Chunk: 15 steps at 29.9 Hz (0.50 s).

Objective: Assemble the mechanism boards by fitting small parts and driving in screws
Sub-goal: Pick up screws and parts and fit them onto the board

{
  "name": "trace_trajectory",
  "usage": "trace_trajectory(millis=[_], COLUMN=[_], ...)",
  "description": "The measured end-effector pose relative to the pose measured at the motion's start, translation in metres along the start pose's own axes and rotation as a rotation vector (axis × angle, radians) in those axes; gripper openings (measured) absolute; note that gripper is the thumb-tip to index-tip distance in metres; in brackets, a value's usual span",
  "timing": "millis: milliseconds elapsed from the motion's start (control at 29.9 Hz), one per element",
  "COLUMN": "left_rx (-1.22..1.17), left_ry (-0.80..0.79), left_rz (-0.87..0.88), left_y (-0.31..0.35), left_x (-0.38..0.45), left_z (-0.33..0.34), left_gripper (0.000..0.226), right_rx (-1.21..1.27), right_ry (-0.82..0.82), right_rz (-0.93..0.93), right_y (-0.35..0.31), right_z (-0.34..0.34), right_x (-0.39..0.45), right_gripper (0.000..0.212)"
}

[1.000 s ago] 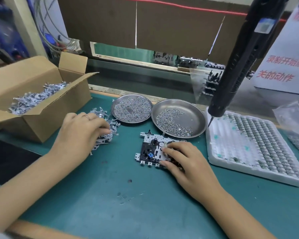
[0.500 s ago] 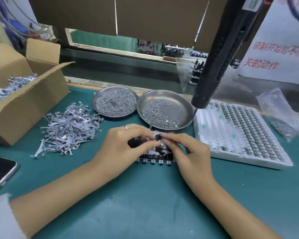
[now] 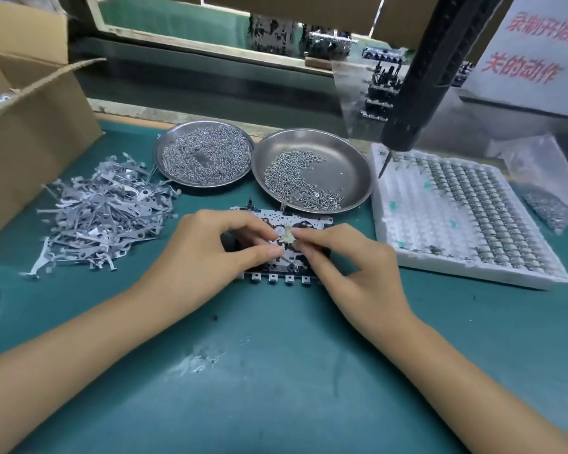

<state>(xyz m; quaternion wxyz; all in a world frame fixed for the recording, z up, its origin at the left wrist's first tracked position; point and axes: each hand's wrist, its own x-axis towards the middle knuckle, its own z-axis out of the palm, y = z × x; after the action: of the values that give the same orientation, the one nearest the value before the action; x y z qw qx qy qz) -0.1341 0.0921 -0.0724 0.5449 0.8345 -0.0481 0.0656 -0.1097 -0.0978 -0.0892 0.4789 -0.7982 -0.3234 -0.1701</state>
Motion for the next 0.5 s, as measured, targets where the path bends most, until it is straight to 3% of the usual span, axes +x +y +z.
trace_trajectory(millis=[234,367,501], left_rx=[-0.019,0.022,0.071], left_ry=[-0.002,-0.014,-0.048], left_rz=[-0.008,0.011,0.048], left_y=[-0.0015,-0.0023,0.0015], left_x=[0.0000,-0.0013,-0.0029], left_z=[-0.0022,-0.0019,-0.0009], left_gripper=[0.022,0.007,0.008], right_rx=[-0.173,-0.152,-0.158], right_ry=[-0.142,-0.131,-0.086], right_rz=[-0.200,-0.165,-0.157], right_y=[0.0027,0.0037,0.0041], right_z=[-0.0031,-0.0015,0.0013], right_x=[-0.0020,-0.0048,-0.0047], right_gripper=[0.028,0.028,0.023])
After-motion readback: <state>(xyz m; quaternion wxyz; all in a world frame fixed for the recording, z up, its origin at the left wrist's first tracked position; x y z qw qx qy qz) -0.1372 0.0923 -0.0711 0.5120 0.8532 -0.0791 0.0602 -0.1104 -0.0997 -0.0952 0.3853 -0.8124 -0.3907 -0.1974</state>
